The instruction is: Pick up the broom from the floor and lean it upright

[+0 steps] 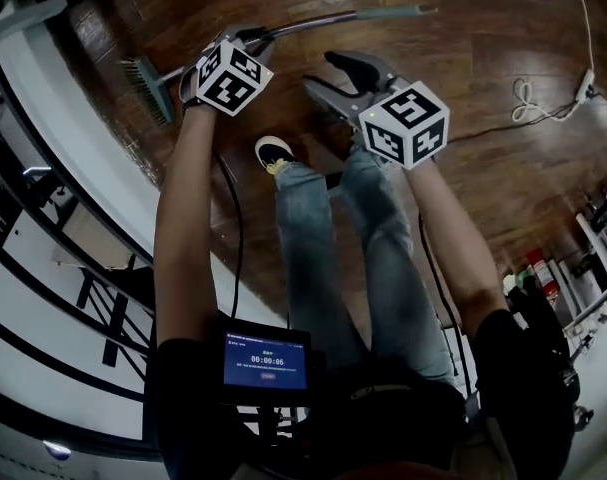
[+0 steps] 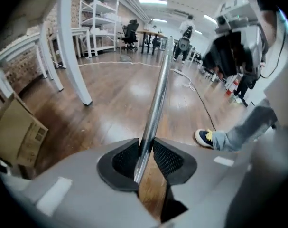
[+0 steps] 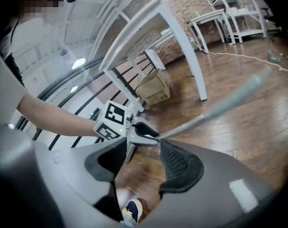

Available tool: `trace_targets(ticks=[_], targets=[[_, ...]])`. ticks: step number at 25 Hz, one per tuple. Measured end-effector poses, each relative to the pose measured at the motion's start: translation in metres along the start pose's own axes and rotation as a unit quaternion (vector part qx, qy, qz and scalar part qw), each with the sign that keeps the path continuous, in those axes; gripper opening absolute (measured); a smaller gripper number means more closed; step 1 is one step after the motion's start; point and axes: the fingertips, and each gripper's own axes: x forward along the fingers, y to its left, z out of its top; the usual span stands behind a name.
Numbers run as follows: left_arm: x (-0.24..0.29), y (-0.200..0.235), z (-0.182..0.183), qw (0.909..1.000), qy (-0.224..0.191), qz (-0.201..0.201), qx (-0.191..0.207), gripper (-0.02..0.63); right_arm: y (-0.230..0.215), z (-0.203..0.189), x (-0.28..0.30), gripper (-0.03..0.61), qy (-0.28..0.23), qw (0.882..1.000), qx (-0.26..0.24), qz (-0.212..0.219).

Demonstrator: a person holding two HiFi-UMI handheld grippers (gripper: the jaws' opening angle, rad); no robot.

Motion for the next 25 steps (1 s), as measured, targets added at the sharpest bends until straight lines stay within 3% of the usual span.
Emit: trace_targets(ticks=[4, 6, 9, 10, 12, 16, 19, 25], targets=[[-0.068, 0.02, 0.052, 0.9956, -0.072, 0.024, -0.056, 0.11, -0.008, 0.061, -0.024, 0.238, -0.07, 0.996, 0.025, -0.04], [-0.096, 0.031, 0.071, 0.9905, -0.11, 0.033, -0.076, 0.107, -0.008, 0.115, -0.02, 0.249, -0.114, 0.991, 0.003, -0.066], [-0.135, 0.042, 0.086, 0.9803, -0.155, 0.051, -0.112, 0.104, 0.011, 0.18, 0.008, 0.249, -0.125, 0.987, -0.063, -0.084], [-0.147, 0.048, 0.087, 0.9757, -0.166, 0.06, -0.13, 0.1, 0.025, 0.196, 0.019, 0.239, -0.122, 0.985, -0.099, -0.077], [-0.169, 0.06, 0.091, 0.9645, -0.188, 0.076, -0.169, 0.098, 0.058, 0.223, 0.032, 0.118, -0.123, 0.977, -0.163, -0.06], [-0.196, 0.075, 0.095, 0.9549, -0.202, 0.086, -0.2, 0.097, 0.099, 0.248, 0.044, 0.083, -0.133, 0.974, -0.183, -0.026], [-0.207, 0.089, 0.099, 0.9491, -0.21, 0.096, -0.214, 0.097, 0.116, 0.261, 0.053, 0.08, -0.119, 0.966, -0.227, 0.0], [-0.196, 0.148, 0.114, 0.9377, -0.213, 0.131, -0.242, 0.097, 0.082, 0.308, 0.08, 0.08, -0.106, 0.968, -0.219, 0.065]])
